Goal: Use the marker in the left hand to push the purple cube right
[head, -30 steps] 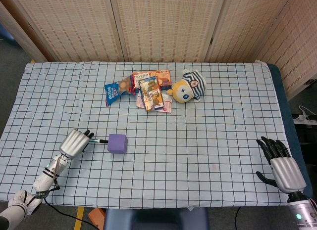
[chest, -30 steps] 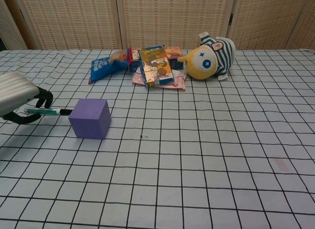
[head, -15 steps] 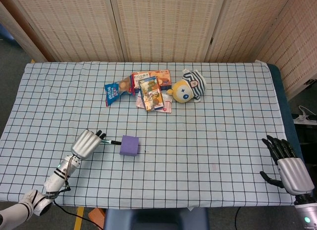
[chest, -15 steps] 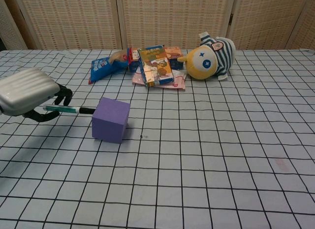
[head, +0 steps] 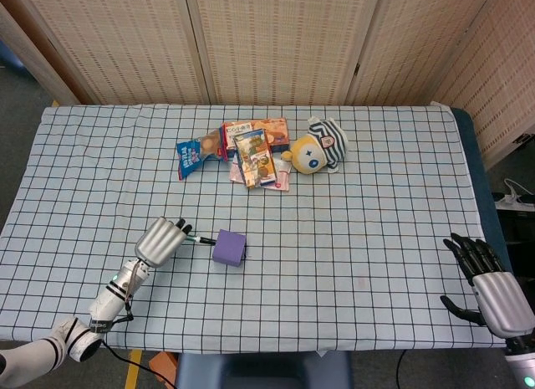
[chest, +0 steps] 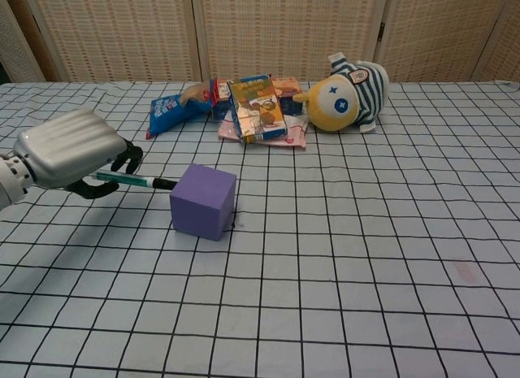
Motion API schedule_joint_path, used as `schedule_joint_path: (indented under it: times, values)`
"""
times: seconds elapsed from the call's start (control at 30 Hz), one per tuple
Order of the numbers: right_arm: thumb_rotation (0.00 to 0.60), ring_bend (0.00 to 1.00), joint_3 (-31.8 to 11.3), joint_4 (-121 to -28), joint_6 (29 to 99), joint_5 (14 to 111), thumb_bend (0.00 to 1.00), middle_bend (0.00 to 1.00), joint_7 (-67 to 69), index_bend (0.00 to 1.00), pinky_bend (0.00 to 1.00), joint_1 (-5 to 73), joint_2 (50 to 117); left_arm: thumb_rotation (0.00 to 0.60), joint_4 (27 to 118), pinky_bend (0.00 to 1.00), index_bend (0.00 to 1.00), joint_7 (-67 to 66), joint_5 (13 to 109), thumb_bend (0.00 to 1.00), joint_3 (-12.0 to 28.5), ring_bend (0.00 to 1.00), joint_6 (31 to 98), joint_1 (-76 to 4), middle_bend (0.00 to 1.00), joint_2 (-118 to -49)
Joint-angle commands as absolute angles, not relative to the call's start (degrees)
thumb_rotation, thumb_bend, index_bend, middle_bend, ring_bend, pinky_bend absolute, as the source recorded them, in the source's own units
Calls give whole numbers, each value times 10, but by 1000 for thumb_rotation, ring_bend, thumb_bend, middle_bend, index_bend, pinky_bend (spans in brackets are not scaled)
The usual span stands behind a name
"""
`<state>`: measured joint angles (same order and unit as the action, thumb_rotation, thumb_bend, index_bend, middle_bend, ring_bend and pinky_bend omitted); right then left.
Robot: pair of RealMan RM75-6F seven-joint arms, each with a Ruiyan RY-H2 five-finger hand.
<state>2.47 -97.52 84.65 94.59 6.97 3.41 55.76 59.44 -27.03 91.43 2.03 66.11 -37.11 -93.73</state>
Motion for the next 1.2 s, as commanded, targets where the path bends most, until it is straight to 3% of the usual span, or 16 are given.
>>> schedule_joint_path:
  times: [0.03,1.2]
  values:
    - [600,0,26,-975,851,949,137,0,74,0,0,32,556,600,604,1000,792,-287,914,642,19,1000,657,-374,834,-940]
    - [600,0,47,-963,901,1008,137,0,125,0,0,15,533,600,706,1000,792,-444,891,640,37,1000,626,-397,836,-987]
